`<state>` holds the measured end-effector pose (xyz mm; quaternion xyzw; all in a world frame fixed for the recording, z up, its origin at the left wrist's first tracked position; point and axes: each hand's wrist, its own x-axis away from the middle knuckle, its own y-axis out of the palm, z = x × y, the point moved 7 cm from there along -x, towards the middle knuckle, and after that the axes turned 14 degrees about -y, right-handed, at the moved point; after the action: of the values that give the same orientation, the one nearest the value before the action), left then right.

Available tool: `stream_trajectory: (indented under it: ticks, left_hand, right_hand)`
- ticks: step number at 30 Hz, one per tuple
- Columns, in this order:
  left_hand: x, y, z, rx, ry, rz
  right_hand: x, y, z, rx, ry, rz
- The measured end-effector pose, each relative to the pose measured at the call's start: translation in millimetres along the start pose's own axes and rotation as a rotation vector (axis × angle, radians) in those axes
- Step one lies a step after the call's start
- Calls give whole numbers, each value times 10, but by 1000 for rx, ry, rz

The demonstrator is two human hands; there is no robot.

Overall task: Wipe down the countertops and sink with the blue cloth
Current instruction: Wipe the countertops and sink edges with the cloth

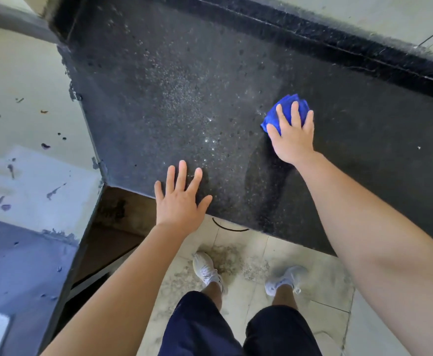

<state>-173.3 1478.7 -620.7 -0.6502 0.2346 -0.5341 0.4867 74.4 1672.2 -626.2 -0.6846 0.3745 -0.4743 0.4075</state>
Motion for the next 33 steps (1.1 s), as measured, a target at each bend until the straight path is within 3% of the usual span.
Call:
stream_trajectory:
  ticks: [5, 10, 12, 15, 20, 22, 25, 28, 30, 33]
  left_hand:
    - [18, -11, -11, -10, -3, -20]
    - [26, -36, -7, -30, -13, -32]
    - [22, -34, 1, -43, -12, -40]
    - [26, -30, -4, -53, -24, -42]
    - [28, -25, 14, -67, -41, -58]
    - [36, -25, 15, -78, -54, -61]
    - [54, -49, 34, -104, -74, -43]
    - [44, -67, 59, -125, -83, -46]
    - [44, -59, 58, -133, -90, -55]
    - [31, -35, 51, -131, -92, -46]
  right_hand:
    - [920, 474, -1040, 80, -521, 28]
    - [1821, 696, -768, 108, -740, -67]
    - [1713, 574, -381, 126, -721, -35]
    - [1100, 294, 42, 139, -548, 63]
    - [347, 152, -240, -20, -205, 145]
    - [561, 271, -520, -31, -269, 167]
    - [1234, 511, -765, -4, -566, 115]
    - [1757, 626, -407, 6, -731, 43]
    - [1820, 571, 129, 45, -712, 43]
    - [1616, 294, 1147, 73, -420, 93]
